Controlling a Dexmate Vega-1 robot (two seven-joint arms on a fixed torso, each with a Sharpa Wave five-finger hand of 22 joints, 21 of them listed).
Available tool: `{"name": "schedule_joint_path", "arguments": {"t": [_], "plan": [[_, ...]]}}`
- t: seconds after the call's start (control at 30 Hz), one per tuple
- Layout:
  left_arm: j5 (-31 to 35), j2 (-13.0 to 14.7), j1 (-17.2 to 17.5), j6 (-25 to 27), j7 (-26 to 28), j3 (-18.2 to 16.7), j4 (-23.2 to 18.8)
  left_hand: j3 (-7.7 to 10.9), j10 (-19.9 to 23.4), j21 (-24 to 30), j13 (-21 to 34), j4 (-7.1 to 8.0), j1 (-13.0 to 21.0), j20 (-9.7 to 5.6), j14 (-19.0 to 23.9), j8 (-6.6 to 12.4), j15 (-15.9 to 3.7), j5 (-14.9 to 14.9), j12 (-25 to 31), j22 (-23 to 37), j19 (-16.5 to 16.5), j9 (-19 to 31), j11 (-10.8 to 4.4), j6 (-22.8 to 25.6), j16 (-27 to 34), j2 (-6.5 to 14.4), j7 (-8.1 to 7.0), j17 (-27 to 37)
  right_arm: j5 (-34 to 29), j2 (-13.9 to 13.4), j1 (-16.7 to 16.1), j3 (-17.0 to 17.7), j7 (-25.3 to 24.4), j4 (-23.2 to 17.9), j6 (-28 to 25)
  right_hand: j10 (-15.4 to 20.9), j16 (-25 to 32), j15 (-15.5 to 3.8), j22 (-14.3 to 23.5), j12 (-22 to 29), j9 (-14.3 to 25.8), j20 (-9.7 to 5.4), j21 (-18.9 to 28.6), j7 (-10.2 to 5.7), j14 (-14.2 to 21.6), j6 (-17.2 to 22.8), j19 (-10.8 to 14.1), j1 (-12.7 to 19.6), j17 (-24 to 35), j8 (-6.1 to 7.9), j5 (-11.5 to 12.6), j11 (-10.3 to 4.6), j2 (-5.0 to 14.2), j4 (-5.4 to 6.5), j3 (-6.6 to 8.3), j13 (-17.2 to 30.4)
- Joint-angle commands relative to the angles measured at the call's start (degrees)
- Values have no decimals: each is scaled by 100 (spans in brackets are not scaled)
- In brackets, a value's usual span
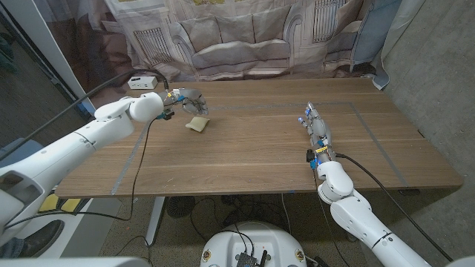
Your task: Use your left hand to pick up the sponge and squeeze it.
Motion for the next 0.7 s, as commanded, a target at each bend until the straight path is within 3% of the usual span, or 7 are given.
{"name": "schedule_joint_path", "arguments": {"t": [0.03, 0.2, 0.27, 0.33, 0.47, 0.53, 0.7], "plan": [[-63, -74, 73, 28, 148, 38, 128, -32, 76, 50, 38, -7, 103, 17, 142, 24, -128, -13, 32, 32, 50, 2, -30, 67, 35, 13, 7, 27, 22, -55, -53, 15, -14, -96, -79, 15, 42, 40, 12, -7, 9, 26, 7, -13, 23, 46, 21, 30, 32, -16, -8, 0, 45, -13, -13, 32], [-111, -106, 95, -119, 302, 45, 276, -51, 4, 41, 54, 25, 91, 58, 37, -17, -79, -13, -14, 33, -99, 4, -21, 10, -21, 22, -3, 11, 19, -66, -77, 15, -32, -128, -104, 19, 42, 42, 12, -6, 9, 28, 6, -13, 25, 42, 19, 32, 32, -18, -7, -6, 47, -14, -14, 32], [-120, -112, 108, -143, 357, 40, 306, -124, -208, 62, 30, 134, -111, 80, -119, -135, 53, -20, -142, 23, -189, 3, 71, -190, -127, 18, 41, -38, 19, -73, -82, 14, -30, -140, -112, 18, 42, 41, 12, -7, 9, 28, 6, -14, 26, 43, 20, 32, 32, -18, -7, -1, 47, -14, -14, 32], [-165, -116, 111, -70, 300, 37, 290, -126, -222, 78, 16, 177, -189, 73, -130, -183, 61, -18, -165, 18, -180, 2, 69, -282, -164, 42, 56, -71, 14, -75, -85, 13, -37, -150, -118, 18, 41, 41, 12, -6, 9, 29, 6, -15, 25, 45, 21, 33, 32, -17, -7, -4, 47, -15, -14, 32], [-276, -125, 127, -80, 280, 26, 324, -249, -451, 85, -60, 356, -636, 136, -247, -341, 175, -33, -339, -2, -258, -6, 106, -568, -311, -36, 175, -167, 22, -79, -87, 7, -27, -155, -125, 21, 41, 34, 12, -5, 9, 29, 5, -12, 25, 46, 18, 33, 32, -17, -7, -5, 46, -15, -16, 32], [-322, -120, 140, -104, 282, 20, 333, -252, -585, 61, -101, 388, -748, 190, -356, -415, 230, -24, -429, -8, -349, -15, 185, -698, -390, -26, 199, -190, 24, -84, -89, 4, -19, -156, -128, 18, 41, 34, 12, -7, 9, 28, 5, -12, 24, 43, 18, 32, 32, -18, -7, -4, 46, -14, -16, 32], [-580, -133, 171, -216, 236, -27, 412, -413, -822, -48, -224, 648, -1395, 370, -686, -595, 519, -28, -596, -34, -604, -63, 391, -987, -569, -65, 353, -213, 26, -90, -96, 7, -11, -156, -116, 23, 40, 36, 12, -5, 9, 28, 4, -11, 22, 44, 17, 31, 33, -19, -8, 5, 46, -13, -18, 32]]}}
